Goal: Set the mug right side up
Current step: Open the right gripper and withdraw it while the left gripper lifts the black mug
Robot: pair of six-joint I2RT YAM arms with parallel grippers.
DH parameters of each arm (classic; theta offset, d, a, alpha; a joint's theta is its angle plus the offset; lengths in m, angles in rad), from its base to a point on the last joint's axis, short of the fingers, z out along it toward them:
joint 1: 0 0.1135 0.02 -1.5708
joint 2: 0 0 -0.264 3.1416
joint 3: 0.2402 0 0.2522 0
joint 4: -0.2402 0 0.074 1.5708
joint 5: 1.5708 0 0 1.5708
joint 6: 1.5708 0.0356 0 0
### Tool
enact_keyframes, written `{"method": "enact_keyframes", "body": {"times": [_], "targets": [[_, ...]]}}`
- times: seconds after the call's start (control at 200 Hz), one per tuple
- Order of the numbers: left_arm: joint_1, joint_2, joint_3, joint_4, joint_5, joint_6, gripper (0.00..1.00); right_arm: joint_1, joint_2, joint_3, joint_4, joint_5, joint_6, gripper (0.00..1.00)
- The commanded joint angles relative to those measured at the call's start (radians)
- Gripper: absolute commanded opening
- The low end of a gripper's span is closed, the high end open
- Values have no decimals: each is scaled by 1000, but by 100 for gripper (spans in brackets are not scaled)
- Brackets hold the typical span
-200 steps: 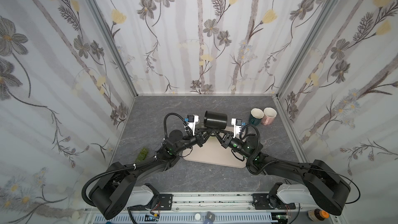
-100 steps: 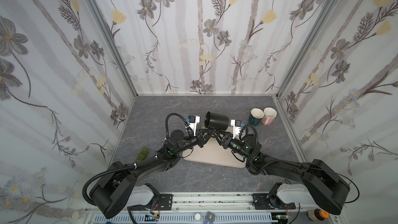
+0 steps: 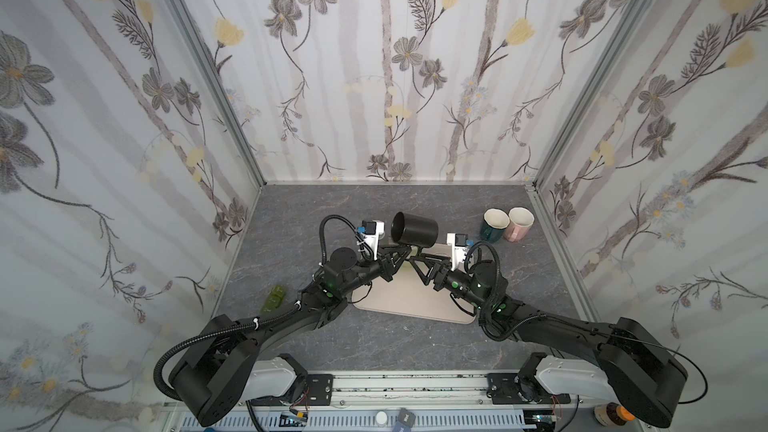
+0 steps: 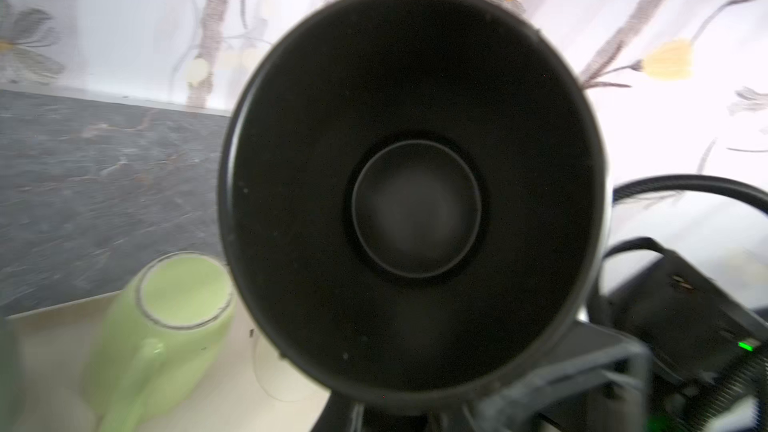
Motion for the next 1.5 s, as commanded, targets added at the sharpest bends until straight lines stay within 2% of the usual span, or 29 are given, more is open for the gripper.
{"method": "enact_keyframes", "body": {"times": [0.0,0.405,0.585,0.799,1.009,1.139,1.284,1.414,1.494], "targets": [[1,-5,13,-61,-103,51,0,-1,-27,8,13,-66,-46,81],[2,1,47,-114,-119,50,0,-8,-216,-21,-163,76,-119,87],[2,22,90,-167,-138,57,0,-22,-386,-96,-251,199,-123,92],[14,11,176,-355,-248,80,0,-39,-619,-200,-411,389,-127,100],[80,-5,234,-487,-297,72,0,-67,-813,-284,-531,494,-128,100],[117,-32,291,-623,-395,65,0,-82,-903,-321,-571,494,-131,100],[168,-51,332,-714,-517,113,0,-92,-953,-324,-659,498,-150,100],[253,-54,372,-798,-622,123,0,-106,-996,-316,-763,537,-140,100],[304,-37,395,-829,-665,129,0,-109,-1009,-318,-777,514,-153,100]]}}
